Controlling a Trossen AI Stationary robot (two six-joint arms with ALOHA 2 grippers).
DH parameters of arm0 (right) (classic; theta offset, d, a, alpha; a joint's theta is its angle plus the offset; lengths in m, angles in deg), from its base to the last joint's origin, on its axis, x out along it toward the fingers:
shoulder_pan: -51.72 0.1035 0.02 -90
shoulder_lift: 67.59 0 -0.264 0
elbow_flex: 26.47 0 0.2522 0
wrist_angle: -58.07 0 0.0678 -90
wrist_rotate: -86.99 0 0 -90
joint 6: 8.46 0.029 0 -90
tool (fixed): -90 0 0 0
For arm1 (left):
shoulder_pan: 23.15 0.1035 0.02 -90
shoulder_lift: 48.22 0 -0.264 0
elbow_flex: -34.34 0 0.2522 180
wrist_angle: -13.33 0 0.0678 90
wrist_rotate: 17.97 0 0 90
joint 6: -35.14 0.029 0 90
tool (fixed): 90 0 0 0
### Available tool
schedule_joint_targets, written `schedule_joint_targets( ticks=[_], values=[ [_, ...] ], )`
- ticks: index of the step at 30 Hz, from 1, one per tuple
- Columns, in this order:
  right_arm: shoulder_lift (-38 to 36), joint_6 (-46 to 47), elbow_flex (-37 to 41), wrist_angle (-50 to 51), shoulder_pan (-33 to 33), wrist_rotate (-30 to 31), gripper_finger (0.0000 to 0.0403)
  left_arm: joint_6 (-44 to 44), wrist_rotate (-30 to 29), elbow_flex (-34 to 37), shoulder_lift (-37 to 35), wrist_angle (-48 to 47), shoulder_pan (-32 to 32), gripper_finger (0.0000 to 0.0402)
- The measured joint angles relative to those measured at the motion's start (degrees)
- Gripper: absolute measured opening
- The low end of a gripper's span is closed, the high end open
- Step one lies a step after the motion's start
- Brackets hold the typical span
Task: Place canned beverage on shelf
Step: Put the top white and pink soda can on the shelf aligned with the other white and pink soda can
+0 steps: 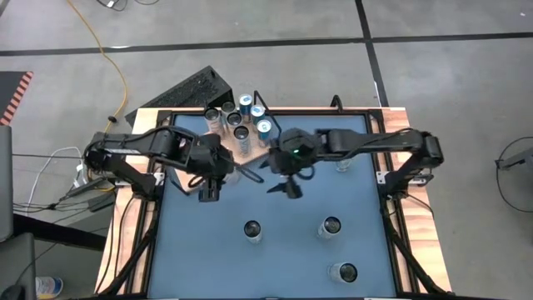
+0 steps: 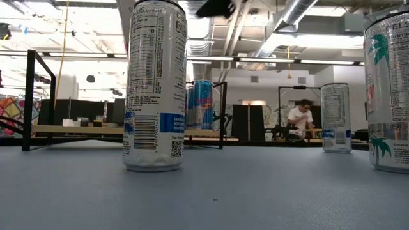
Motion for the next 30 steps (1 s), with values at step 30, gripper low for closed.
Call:
schedule_joint_targets(
  ticks=[30],
  values=[
    [-23.6,8.22,0.12,21.67,7.91,6.36,0.0349,32.45,19.31,-0.04,-1.14,-2.94,38.08,0.0254]
  ],
)
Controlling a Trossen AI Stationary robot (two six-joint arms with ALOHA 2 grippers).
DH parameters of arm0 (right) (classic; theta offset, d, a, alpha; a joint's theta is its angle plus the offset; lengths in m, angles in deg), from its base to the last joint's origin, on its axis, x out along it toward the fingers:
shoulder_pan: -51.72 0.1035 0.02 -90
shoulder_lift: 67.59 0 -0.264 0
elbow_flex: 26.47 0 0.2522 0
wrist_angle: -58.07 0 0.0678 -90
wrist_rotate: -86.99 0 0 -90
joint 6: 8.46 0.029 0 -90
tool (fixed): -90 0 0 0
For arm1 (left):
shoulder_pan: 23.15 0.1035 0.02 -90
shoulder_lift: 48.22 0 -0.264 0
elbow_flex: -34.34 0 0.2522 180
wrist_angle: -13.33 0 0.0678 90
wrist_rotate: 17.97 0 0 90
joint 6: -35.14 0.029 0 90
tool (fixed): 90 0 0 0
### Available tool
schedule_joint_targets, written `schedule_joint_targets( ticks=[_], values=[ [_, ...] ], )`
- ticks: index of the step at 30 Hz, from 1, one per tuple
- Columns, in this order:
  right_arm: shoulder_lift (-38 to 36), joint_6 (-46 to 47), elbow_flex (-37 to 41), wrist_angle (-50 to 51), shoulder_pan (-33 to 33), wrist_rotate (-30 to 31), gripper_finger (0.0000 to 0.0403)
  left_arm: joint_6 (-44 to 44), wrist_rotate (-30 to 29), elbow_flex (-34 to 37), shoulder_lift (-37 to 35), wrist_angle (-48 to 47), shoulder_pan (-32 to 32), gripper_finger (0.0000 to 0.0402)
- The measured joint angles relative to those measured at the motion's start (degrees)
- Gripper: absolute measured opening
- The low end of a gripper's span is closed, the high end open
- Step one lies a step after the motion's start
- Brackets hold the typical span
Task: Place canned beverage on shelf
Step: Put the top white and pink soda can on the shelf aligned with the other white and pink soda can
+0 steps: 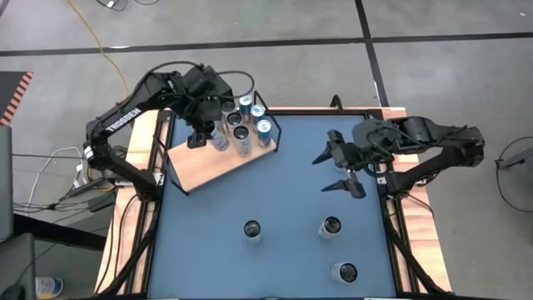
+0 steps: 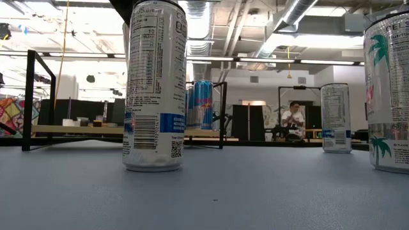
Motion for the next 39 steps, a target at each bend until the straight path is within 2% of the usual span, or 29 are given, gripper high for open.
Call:
schedule_joint_targets(
  ticks=[15,25,33,39],
  values=[
    [-0.02,1.38,0.0,2.25,0.83,-0.12,0.0349,4.72,1.79,0.04,7.37,-0.3,4.43,0.0254],
    [-0.02,1.48,0.0,3.13,2.3,-0.19,0.0349,3.2,1.86,0.05,7.84,0.14,7.67,0.0254],
    [0.0,1.41,0.0,4.11,3.43,-0.21,0.0349,2.97,1.81,8.71,4.52,4.74,7.64,0.0254],
    [0.0,1.26,0.0,3.98,3.27,-0.21,0.0349,2.09,-0.74,15.3,0.34,12.61,7.55,0.0254]
  ],
)
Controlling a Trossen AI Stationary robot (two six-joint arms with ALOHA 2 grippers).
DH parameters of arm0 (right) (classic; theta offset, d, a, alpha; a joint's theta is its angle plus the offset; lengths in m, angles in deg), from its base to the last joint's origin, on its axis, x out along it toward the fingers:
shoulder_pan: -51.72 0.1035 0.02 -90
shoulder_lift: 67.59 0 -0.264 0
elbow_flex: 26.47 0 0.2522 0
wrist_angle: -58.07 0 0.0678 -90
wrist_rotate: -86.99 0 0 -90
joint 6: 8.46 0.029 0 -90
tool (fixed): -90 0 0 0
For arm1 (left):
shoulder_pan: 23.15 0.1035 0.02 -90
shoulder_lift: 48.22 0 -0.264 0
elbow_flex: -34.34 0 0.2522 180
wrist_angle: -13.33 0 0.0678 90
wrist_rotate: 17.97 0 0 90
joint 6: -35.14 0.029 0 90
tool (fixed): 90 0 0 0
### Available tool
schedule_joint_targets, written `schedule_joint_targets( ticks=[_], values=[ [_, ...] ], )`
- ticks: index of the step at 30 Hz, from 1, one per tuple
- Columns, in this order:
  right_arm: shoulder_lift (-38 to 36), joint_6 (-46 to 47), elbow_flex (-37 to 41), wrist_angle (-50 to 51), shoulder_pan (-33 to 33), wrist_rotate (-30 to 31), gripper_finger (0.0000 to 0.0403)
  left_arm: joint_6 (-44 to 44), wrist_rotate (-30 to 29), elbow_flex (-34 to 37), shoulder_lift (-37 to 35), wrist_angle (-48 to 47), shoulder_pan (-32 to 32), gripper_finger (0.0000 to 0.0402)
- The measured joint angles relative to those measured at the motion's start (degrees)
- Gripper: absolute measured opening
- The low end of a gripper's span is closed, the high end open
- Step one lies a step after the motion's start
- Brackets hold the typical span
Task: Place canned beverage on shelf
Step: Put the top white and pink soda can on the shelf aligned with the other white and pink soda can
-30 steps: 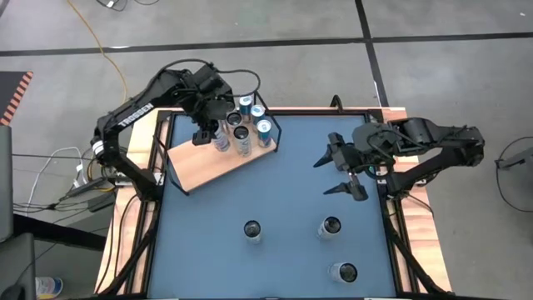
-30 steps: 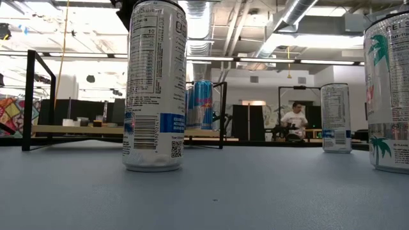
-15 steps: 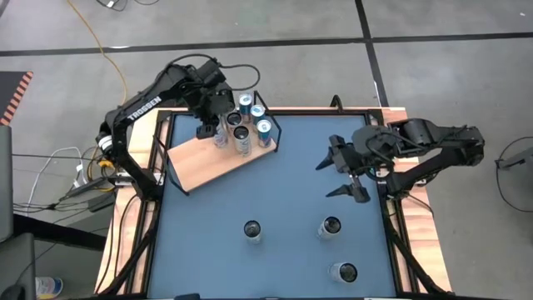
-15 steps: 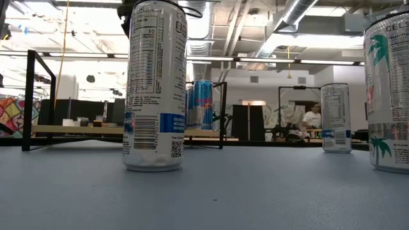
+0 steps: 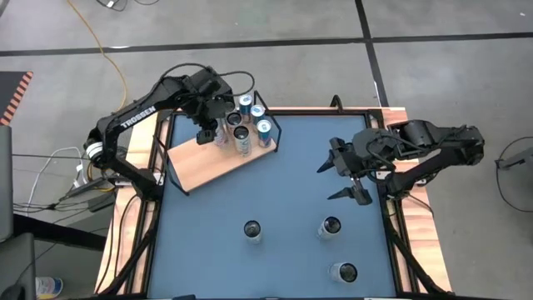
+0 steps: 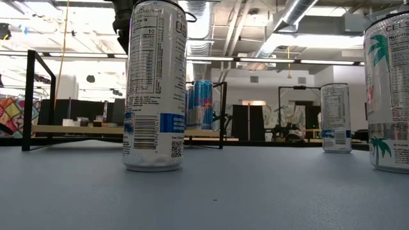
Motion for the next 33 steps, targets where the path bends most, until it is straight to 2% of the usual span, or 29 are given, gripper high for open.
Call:
schedule_joint_targets(
  ticks=[3,19,28,33],
  values=[
    [0.02,-0.12,0.0,-0.07,-0.02,0.02,0.0349,0.04,-2.55,0.44,-0.22,-1.24,-0.18,0.0254],
    [0.01,-0.56,0.0,-0.07,-0.02,1.14,0.0349,-2.87,1.75,0.5,0.03,0.63,-0.1,0.0254],
    [0.02,-0.3,0.0,-0.05,0.03,1.29,0.0349,-2.72,0.39,0.89,4.62,0.35,-0.7,0.0254],
    [0.02,-0.33,0.0,-0.02,0.03,1.29,0.0349,-2.92,0.31,0.89,4.52,0.64,-0.7,0.0254]
  ],
)
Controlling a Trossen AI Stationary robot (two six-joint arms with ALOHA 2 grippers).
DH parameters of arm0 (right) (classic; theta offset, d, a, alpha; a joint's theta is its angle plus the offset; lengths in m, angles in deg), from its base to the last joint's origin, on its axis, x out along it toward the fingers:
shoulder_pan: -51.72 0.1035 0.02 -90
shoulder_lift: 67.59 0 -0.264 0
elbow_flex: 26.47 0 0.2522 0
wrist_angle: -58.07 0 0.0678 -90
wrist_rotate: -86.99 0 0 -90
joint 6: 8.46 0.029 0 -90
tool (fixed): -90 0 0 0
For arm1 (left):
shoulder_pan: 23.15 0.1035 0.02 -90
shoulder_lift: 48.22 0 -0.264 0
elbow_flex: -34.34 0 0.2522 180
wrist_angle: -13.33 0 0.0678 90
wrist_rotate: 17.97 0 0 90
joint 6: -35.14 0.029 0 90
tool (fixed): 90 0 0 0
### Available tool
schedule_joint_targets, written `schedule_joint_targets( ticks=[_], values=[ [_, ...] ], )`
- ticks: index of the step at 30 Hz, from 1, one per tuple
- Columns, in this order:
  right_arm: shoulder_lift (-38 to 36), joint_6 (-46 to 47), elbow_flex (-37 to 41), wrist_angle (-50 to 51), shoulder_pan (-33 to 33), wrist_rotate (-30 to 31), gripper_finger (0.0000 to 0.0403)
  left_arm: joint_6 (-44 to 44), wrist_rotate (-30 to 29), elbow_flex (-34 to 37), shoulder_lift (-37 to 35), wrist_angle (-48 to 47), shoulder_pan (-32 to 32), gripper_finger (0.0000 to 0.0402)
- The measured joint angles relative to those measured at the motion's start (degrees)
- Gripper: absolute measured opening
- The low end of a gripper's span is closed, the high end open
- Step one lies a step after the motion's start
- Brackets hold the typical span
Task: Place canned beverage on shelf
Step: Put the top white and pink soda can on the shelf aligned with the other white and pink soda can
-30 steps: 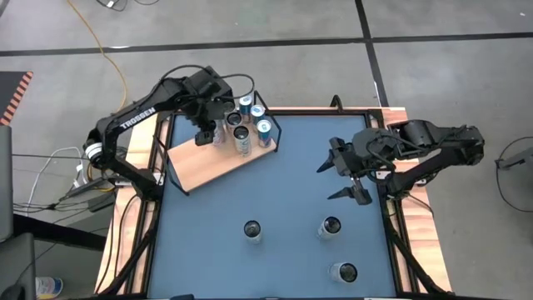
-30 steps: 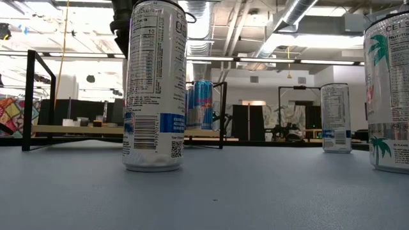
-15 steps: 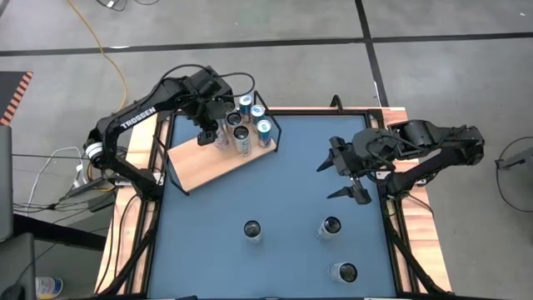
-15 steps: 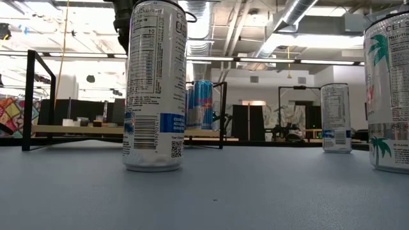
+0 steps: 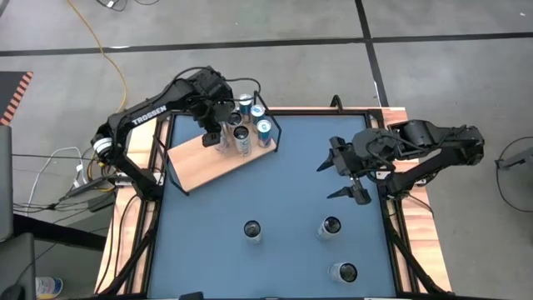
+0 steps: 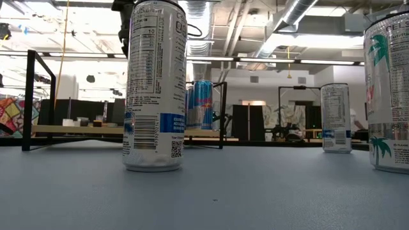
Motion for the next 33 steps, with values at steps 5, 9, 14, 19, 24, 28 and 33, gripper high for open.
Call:
schedule_joint_targets(
  ticks=[5,9,14,19,24,28,33],
  values=[
    [0.0,-0.02,0.0,0.0,0.0,0.0,0.0349,0.77,0.41,0.0,0.02,1.39,0.0,0.0254],
    [0.0,0.0,0.0,0.0,0.0,0.0,0.0349,0.31,0.4,0.0,0.04,2.4,0.02,0.0254],
    [0.0,0.0,0.0,0.0,0.0,0.0,0.0349,0.43,0.54,0.0,0.04,1.3,0.0,0.0254],
    [0.0,0.01,0.0,0.0,0.0,-0.01,0.0349,-0.05,0.48,0.0,0.04,1.47,0.0,0.0254],
    [-0.01,0.0,0.0,0.0,0.0,-0.02,0.0349,-0.48,0.27,-0.02,0.8,0.59,0.02,0.0254],
    [0.0,0.0,0.0,0.0,0.0,-0.02,0.0349,-0.01,0.01,-0.28,1.63,0.37,0.0,0.0254],
    [0.0,0.0,0.0,0.03,0.02,-0.02,0.0349,-0.21,-0.1,-0.49,1.72,1.13,0.0,0.0255]
  ],
)
